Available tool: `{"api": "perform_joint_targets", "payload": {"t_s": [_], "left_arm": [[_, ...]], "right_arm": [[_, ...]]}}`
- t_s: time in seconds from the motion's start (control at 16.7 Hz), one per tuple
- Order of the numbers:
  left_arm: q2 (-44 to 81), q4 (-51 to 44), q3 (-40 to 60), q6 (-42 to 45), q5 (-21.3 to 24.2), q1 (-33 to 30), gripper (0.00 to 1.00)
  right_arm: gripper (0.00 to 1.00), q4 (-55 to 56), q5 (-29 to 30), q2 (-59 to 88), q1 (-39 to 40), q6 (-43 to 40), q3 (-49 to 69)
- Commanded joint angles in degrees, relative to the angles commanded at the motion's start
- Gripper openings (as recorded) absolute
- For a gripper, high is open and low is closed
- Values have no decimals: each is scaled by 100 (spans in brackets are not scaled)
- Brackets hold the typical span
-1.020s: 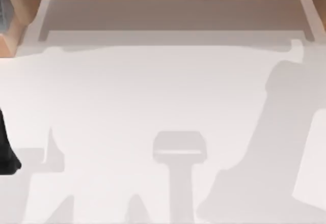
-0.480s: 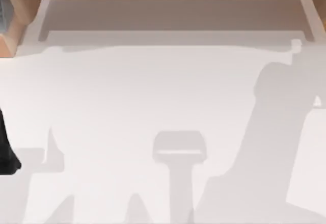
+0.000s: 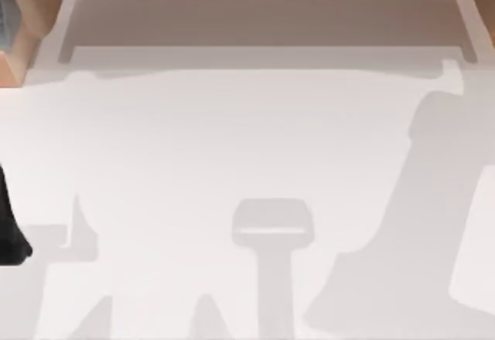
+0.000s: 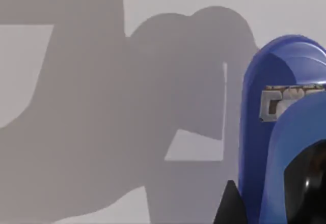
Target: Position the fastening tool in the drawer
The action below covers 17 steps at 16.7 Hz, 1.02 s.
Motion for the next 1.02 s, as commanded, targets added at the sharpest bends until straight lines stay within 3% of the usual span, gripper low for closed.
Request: {"api": "perform_joint_targets", "payload": {"t_s": [0.6,1.02], "left_arm": [[0,0,0,0,0,0,100],[0,0,0,0,0,0,100]], "right_arm": [[0,85,35,-102,-7,218,-263],[53,85,35,-102,-7,218,-263]]}}
